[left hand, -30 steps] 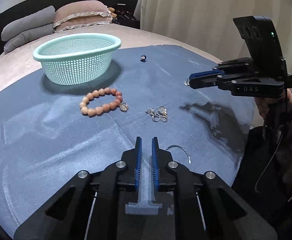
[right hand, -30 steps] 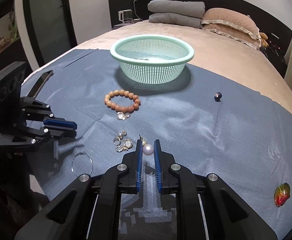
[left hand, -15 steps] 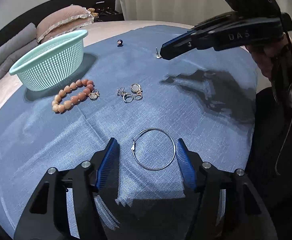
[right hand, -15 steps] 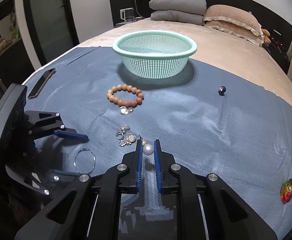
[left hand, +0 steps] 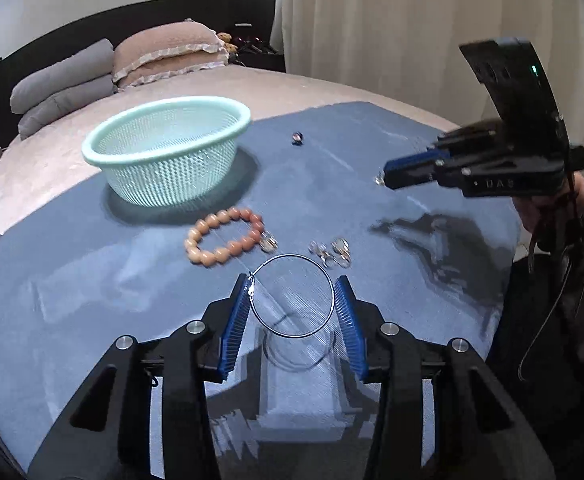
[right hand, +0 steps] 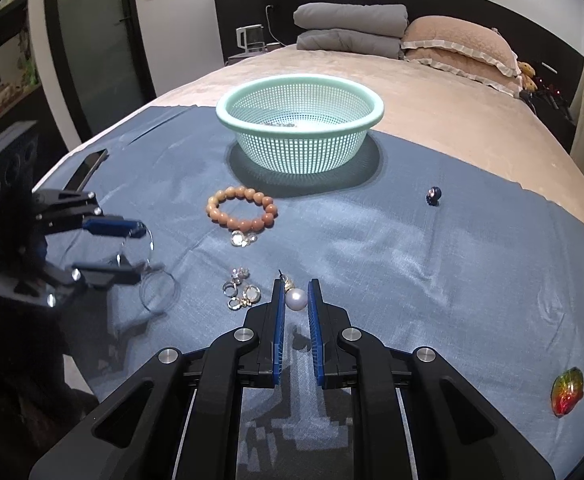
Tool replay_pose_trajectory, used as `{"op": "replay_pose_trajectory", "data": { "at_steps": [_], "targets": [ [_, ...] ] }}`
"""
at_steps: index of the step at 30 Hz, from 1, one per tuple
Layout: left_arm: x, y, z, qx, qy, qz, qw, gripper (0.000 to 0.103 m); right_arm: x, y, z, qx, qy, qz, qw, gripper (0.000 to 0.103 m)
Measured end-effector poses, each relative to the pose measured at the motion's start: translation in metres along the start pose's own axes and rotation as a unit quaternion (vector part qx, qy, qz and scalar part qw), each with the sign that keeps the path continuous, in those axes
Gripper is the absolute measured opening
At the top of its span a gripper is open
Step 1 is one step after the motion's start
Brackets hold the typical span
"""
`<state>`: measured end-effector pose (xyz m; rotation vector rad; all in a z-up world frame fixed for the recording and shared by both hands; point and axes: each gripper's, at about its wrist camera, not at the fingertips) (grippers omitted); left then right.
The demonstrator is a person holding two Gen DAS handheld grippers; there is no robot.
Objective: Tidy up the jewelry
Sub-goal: 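Carry both earrings over the green basket and open both tools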
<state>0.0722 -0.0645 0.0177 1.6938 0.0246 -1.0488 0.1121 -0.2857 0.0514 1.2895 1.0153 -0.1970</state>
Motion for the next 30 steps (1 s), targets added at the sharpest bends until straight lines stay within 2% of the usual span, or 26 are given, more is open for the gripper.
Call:
{"op": "replay_pose_trajectory", "data": {
  "at_steps": [4, 8, 14, 21, 30],
  "targets": [
    [-0.016, 0.032, -0.029, 0.007, 0.026, 0.028, 0.9992, 0.044, -0.008, 0.026, 0.002, -0.005, -0.003, 0.028, 1.000, 0.011],
    [-0.023, 0.064, -0.053, 0.015, 0.055, 0.049, 0.9971, 0.044, -0.011, 0.067, 0.005, -0.013, -0.001, 0.064, 0.998, 0.011],
    [-0.016, 0.107, -0.089, 0.014, 0.074, 0.065, 0.9951, 0.044, 0.008, 0.126, 0.012, -0.024, 0.000, 0.082, 0.996, 0.011],
    [0.019, 0.133, -0.127, 0.008, 0.077, 0.044, 0.9961, 0.044, 0.054, 0.164, 0.024, -0.022, 0.011, 0.068, 0.997, 0.011],
    [0.086, 0.143, -0.158, 0.016, 0.081, -0.022, 0.9963, 0.044, 0.140, 0.175, 0.018, -0.043, -0.007, 0.003, 0.999, 0.011]
  ]
}}
Point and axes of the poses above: each gripper's, at about its wrist camera, not at the fingertips, and x roughly the way its jaws point, z to its right, y to its top, and after that the axes turned 3 degrees about x, right-handed
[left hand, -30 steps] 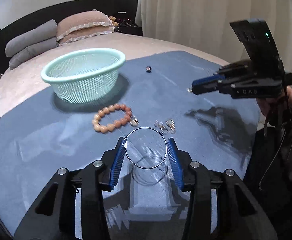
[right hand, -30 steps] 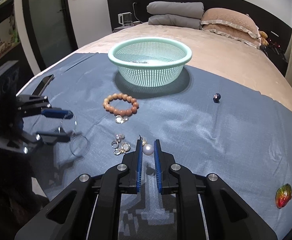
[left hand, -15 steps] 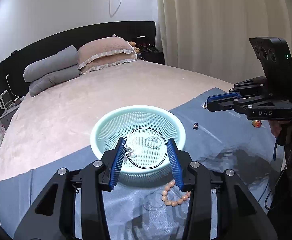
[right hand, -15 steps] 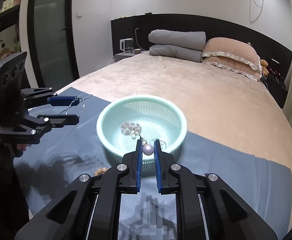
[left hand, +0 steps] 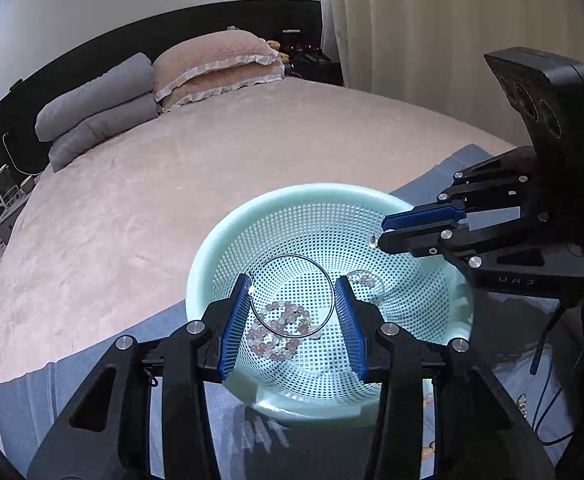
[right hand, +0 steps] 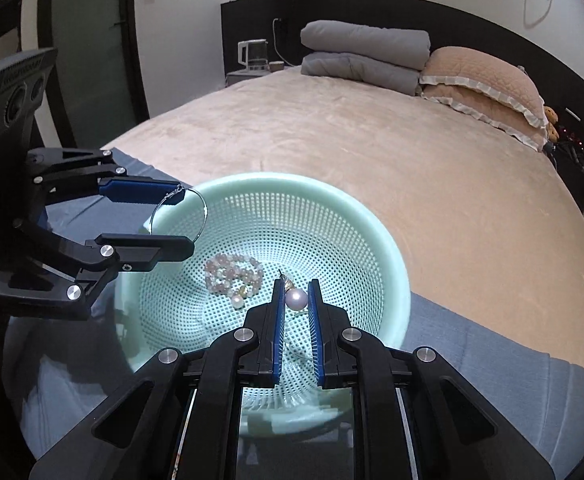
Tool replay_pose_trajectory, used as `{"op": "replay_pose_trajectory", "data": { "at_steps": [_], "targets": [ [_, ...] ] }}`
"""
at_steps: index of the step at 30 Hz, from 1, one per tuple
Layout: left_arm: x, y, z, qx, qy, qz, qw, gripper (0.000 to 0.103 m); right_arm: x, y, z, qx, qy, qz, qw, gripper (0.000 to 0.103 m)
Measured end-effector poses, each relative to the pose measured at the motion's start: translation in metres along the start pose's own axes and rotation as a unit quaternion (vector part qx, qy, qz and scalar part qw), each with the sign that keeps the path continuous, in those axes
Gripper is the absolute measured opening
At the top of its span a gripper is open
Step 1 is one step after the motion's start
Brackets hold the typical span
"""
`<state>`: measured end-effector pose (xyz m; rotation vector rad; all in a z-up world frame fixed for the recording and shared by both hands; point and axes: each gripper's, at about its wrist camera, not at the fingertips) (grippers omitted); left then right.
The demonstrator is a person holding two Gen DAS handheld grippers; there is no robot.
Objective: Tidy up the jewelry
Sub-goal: 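Carry both earrings over the green basket and open both tools, then withdraw both tools from the basket back toward the orange bead bracelet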
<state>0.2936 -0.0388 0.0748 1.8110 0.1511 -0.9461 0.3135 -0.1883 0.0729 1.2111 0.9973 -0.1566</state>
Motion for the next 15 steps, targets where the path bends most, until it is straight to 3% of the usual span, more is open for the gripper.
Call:
{"op": "replay_pose_trajectory", "data": {
  "at_steps": [4, 8, 10, 11, 12, 13, 15],
  "targets": [
    [0.021, 0.001, -0.002, 0.010, 0.002, -0.025, 0.9996, 0.044, 0.015, -0.001, -0.001, -0.006, -0.012, -0.008, 1.000, 0.011],
    [0.026, 0.002, -0.005, 0.006, 0.012, -0.024, 0.9996, 0.046, 0.013, -0.003, 0.010, 0.015, -0.015, 0.005, 1.000, 0.012],
    [0.025, 0.002, -0.006, 0.003, 0.018, -0.020, 0.9996, 0.060, 0.010, -0.004, 0.013, 0.022, -0.022, 0.009, 0.999, 0.013],
    [0.023, 0.001, -0.007, 0.002, 0.025, -0.016, 0.9996, 0.072, 0.006, -0.004, 0.015, 0.024, -0.031, 0.012, 0.999, 0.015],
    [0.020, 0.001, -0.008, 0.001, 0.031, -0.010, 0.9995, 0.077, 0.003, -0.004, 0.017, 0.027, -0.035, 0.015, 0.999, 0.022],
    [0.016, 0.001, -0.008, 0.001, 0.031, -0.006, 0.9995, 0.077, -0.001, -0.004, 0.019, 0.031, -0.035, 0.019, 0.999, 0.028],
    [0.009, 0.000, -0.010, 0.000, 0.030, -0.003, 0.9996, 0.082, -0.011, -0.005, 0.021, 0.039, -0.043, 0.030, 0.998, 0.051]
  ]
}}
Point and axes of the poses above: each gripper's, at about its wrist camera, not at the fingertips, and x roughly the way its jaws point, z to its right, y to its top, and after that the axes turned 3 degrees about x, right-handed
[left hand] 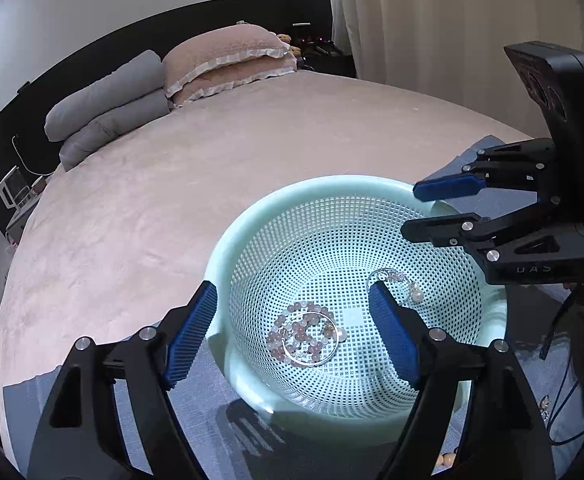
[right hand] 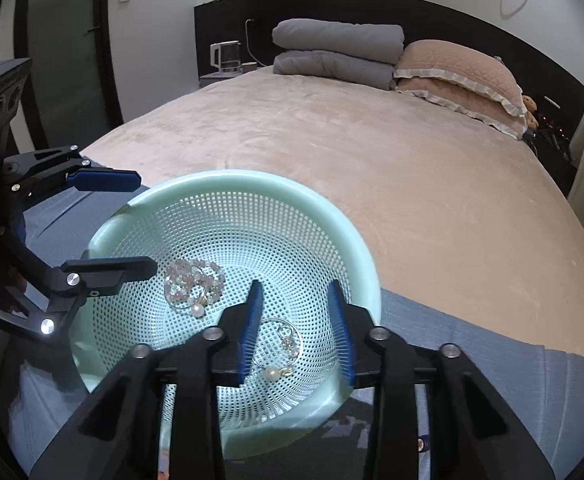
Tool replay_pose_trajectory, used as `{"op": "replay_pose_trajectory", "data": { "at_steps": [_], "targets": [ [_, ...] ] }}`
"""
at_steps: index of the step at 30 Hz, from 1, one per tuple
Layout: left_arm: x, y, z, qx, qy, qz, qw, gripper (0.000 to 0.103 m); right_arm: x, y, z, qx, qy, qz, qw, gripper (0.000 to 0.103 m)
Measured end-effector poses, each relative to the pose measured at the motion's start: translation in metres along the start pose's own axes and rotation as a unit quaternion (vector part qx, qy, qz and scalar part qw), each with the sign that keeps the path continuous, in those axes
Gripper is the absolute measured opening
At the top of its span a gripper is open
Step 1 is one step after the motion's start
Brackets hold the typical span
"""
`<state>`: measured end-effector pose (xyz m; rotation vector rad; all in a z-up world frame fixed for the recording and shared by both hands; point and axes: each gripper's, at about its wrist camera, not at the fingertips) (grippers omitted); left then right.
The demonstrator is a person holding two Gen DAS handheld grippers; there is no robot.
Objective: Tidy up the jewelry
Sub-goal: 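Withdraw both tools from the basket back toward the orange bead bracelet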
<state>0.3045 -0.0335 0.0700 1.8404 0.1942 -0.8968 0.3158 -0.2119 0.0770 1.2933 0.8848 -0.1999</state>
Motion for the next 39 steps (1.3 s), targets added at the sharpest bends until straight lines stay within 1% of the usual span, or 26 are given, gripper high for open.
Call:
{"op": "replay_pose_trajectory", "data": {
  "at_steps": [1, 2, 3, 4, 5, 7, 10, 14, 17, 20, 24, 26, 29, 31, 32, 35, 37, 38, 39],
  "targets": [
    [-0.006, -0.001, -0.001, -0.001, 0.005, 0.005, 1.0000, 0.085, -0.006, 0.000, 0.001, 0.003, -0.004, 0.007, 1.000, 0.054],
    [-0.011, -0.002, -0.002, -0.004, 0.008, 0.012, 0.9999, 0.092, -0.013, -0.001, 0.003, 0.007, -0.007, 0.014, 1.000, 0.065],
    [-0.019, -0.004, -0.003, -0.008, 0.011, 0.020, 0.9997, 0.098, -0.019, -0.002, 0.004, 0.013, -0.011, 0.022, 1.000, 0.080],
    [-0.026, -0.007, -0.005, -0.012, 0.015, 0.029, 0.9994, 0.097, -0.028, -0.004, 0.006, 0.020, -0.020, 0.035, 0.999, 0.089],
    [-0.033, -0.010, -0.005, -0.014, 0.017, 0.037, 0.9991, 0.097, -0.036, -0.007, 0.007, 0.025, -0.030, 0.048, 0.998, 0.090],
    [-0.046, -0.018, -0.004, -0.019, 0.021, 0.047, 0.9985, 0.097, -0.048, -0.012, 0.011, 0.035, -0.036, 0.051, 0.997, 0.090],
    [-0.061, -0.031, 0.000, -0.028, 0.024, 0.053, 0.9979, 0.097, -0.062, -0.026, 0.016, 0.051, -0.042, 0.042, 0.997, 0.090],
    [-0.073, -0.048, 0.010, -0.040, 0.003, 0.057, 0.9976, 0.097, -0.081, -0.053, 0.016, 0.057, -0.043, 0.030, 0.997, 0.091],
    [-0.076, -0.063, 0.022, -0.046, -0.008, 0.052, 0.9976, 0.097, -0.092, -0.074, 0.012, 0.054, -0.052, 0.015, 0.997, 0.091],
    [-0.077, -0.076, 0.036, -0.052, -0.023, 0.041, 0.9975, 0.097, -0.102, -0.095, 0.004, 0.052, -0.052, 0.006, 0.997, 0.091],
    [-0.074, -0.091, 0.057, -0.045, -0.045, 0.034, 0.9974, 0.097, -0.107, -0.117, -0.007, 0.051, -0.027, -0.004, 0.998, 0.091],
    [-0.071, -0.097, 0.068, -0.038, -0.052, 0.027, 0.9976, 0.097, -0.105, -0.127, -0.017, 0.047, -0.015, -0.018, 0.999, 0.091],
    [-0.062, -0.105, 0.082, -0.032, -0.069, 0.017, 0.9970, 0.097, -0.102, -0.146, -0.033, 0.024, 0.002, -0.038, 0.999, 0.091],
    [-0.057, -0.111, 0.091, -0.027, -0.074, 0.011, 0.9968, 0.097, -0.098, -0.157, -0.045, 0.008, 0.003, -0.048, 0.999, 0.091],
    [-0.054, -0.113, 0.096, -0.024, -0.076, 0.007, 0.9968, 0.097, -0.096, -0.161, -0.049, 0.001, 0.010, -0.059, 0.998, 0.091],
    [-0.043, -0.114, 0.105, -0.023, -0.088, -0.002, 0.9959, 0.097, -0.089, -0.174, -0.061, -0.022, 0.020, -0.083, 0.996, 0.089],
    [-0.036, -0.113, 0.108, -0.024, -0.093, -0.002, 0.9954, 0.097, -0.087, -0.181, -0.064, -0.025, 0.025, -0.088, 0.995, 0.089],
    [-0.034, -0.113, 0.108, -0.024, -0.093, -0.002, 0.9954, 0.097, -0.087, -0.183, -0.064, -0.020, 0.034, -0.088, 0.995, 0.087],
    [-0.031, -0.112, 0.109, -0.023, -0.092, -0.004, 0.9954, 0.097, -0.086, -0.184, -0.064, -0.016, 0.042, -0.088, 0.995, 0.077]
  ]
}}
Point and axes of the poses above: each gripper's, at about its wrist camera, not at the fingertips, and x roughly the way its jaws point, z to its right, y to its top, and after that the axes turned 3 degrees about x, right-handed
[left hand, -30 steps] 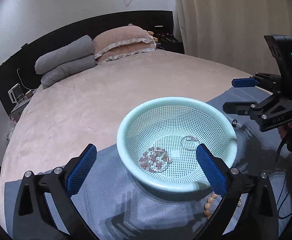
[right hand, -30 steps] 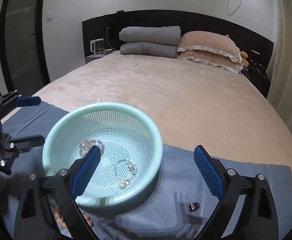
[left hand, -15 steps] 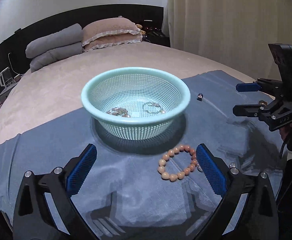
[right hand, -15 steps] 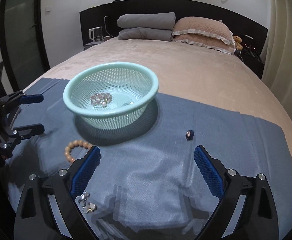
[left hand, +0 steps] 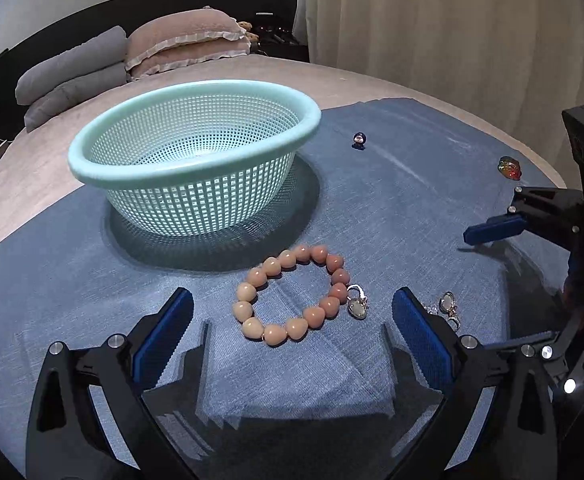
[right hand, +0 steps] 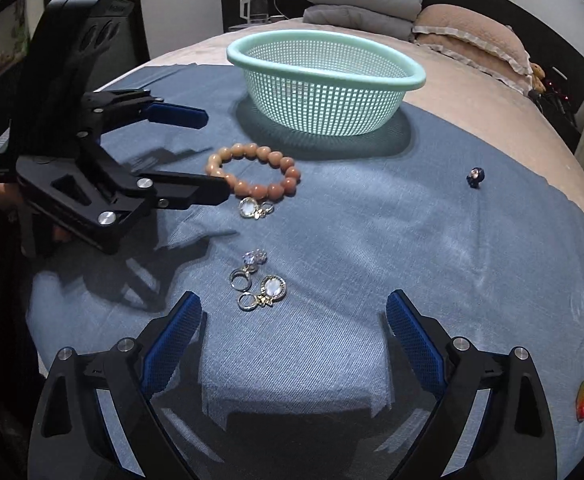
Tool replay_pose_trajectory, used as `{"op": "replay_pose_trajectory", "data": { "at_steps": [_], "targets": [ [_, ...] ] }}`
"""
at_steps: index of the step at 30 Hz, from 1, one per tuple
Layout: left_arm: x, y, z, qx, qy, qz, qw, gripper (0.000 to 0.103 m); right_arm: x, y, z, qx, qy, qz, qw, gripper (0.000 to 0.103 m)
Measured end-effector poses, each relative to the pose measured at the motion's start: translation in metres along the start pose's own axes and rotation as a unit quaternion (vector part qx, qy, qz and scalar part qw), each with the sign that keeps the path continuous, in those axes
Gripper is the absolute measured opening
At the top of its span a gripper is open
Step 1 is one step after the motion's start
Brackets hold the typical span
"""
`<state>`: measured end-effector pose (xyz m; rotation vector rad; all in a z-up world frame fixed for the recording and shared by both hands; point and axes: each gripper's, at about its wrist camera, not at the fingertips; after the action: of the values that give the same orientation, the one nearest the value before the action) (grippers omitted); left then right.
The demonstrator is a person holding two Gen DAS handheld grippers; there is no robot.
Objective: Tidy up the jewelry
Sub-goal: 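Withdraw both tools from the basket back toward the orange bead bracelet, then grasp the orange bead bracelet with the left tool, then carry the bracelet into the green basket and open the left tool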
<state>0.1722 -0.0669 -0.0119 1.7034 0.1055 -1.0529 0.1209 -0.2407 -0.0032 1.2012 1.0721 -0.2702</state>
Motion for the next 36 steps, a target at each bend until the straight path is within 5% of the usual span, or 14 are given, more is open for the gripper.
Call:
{"op": "replay_pose_trajectory", "data": {
  "at_steps": [2, 5, 15, 18, 36],
  "targets": [
    [0.005, 0.000, -0.001, 0.001, -0.004, -0.005, 1.0000, 0.097, 0.002, -0.002, 0.003, 0.007, 0.003, 0.000, 1.000, 0.063],
    [0.008, -0.001, -0.002, 0.000, -0.009, -0.006, 0.9999, 0.095, 0.002, -0.003, 0.005, 0.011, 0.003, 0.005, 1.000, 0.058],
    [0.016, -0.009, -0.014, -0.041, -0.014, -0.028, 0.9987, 0.041, 0.004, -0.001, -0.002, 0.002, -0.006, 0.012, 1.000, 0.024],
    [0.017, -0.010, -0.009, -0.030, -0.001, -0.033, 0.9990, 0.025, 0.004, -0.001, -0.005, -0.002, -0.010, 0.011, 1.000, 0.021],
    [-0.038, -0.030, -0.032, -0.127, 0.002, -0.025, 0.9916, 0.012, -0.031, -0.001, 0.007, 0.022, -0.016, 0.043, 0.999, 0.013]
  ]
}}
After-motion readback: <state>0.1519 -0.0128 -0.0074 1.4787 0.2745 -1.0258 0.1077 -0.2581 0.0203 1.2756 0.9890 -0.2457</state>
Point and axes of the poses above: each gripper's, at about its wrist camera, not at the fingertips, and x roughly the way its jaws point, z to its right, y to its top, and after that the axes turned 3 degrees about x, right-handed
